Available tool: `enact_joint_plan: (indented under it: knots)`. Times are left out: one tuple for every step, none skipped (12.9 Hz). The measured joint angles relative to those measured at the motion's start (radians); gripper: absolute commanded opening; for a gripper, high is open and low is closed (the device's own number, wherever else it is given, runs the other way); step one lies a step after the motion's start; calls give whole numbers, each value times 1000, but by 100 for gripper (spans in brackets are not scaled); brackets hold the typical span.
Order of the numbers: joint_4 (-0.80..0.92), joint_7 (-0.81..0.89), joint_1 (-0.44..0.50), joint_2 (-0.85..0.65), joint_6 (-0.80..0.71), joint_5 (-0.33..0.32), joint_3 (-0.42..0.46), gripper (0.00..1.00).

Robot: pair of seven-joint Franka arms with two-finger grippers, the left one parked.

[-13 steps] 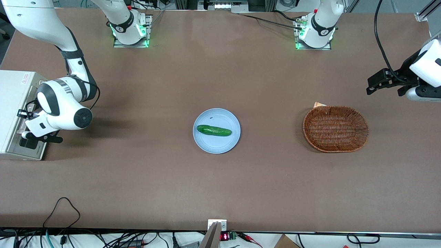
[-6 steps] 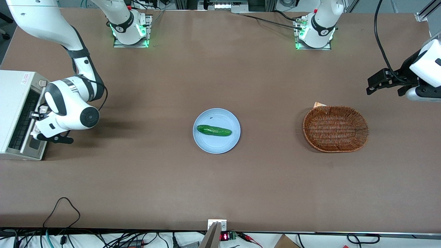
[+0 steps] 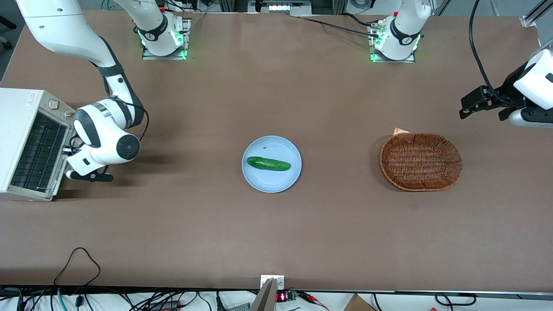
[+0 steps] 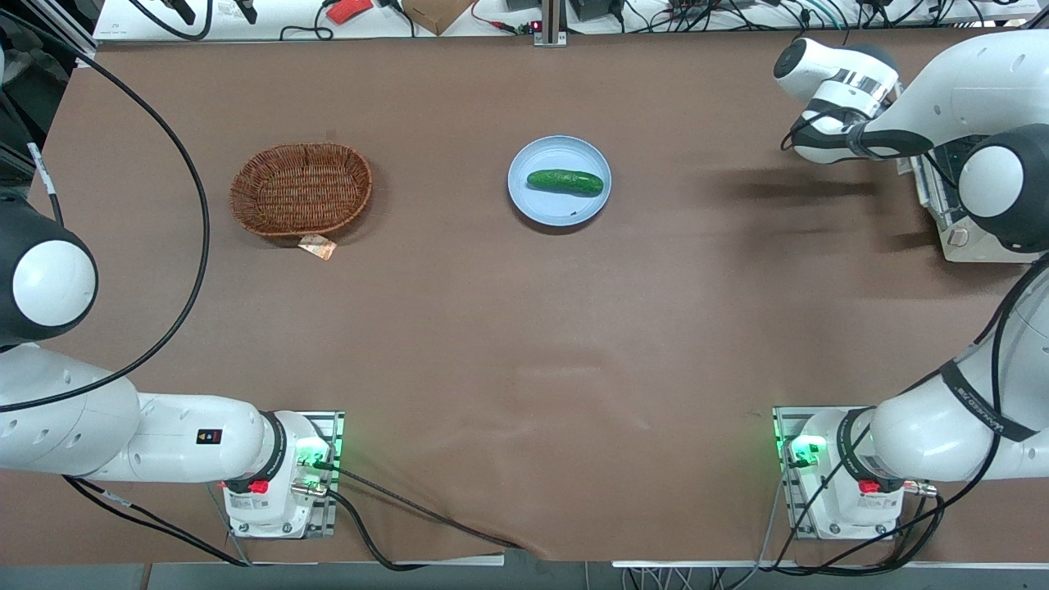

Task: Open oven door with right arm only
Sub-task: 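Hook the right gripper on the handle and pull the door outward, then lower the door further with the right gripper until it lies open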

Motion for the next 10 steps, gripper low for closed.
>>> enact_joint_plan:
  knots:
    - [0, 0, 2, 9, 10, 3, 3, 0]
    - [0, 1, 3, 18, 19, 5, 5, 0]
    - [1, 1, 4, 27, 27, 5, 8, 0]
    - [1, 2, 5, 35, 35, 5, 9, 0]
    - [2, 3, 6, 42, 42, 6, 9, 0]
    - [2, 3, 7, 49, 51, 6, 10, 0]
    - [2, 3, 7, 55, 59, 7, 10, 0]
    - [3, 4, 7, 62, 67, 7, 10, 0]
    - [4, 5, 7, 69, 75, 7, 10, 0]
    - [4, 8, 7, 75, 82, 7, 10, 0]
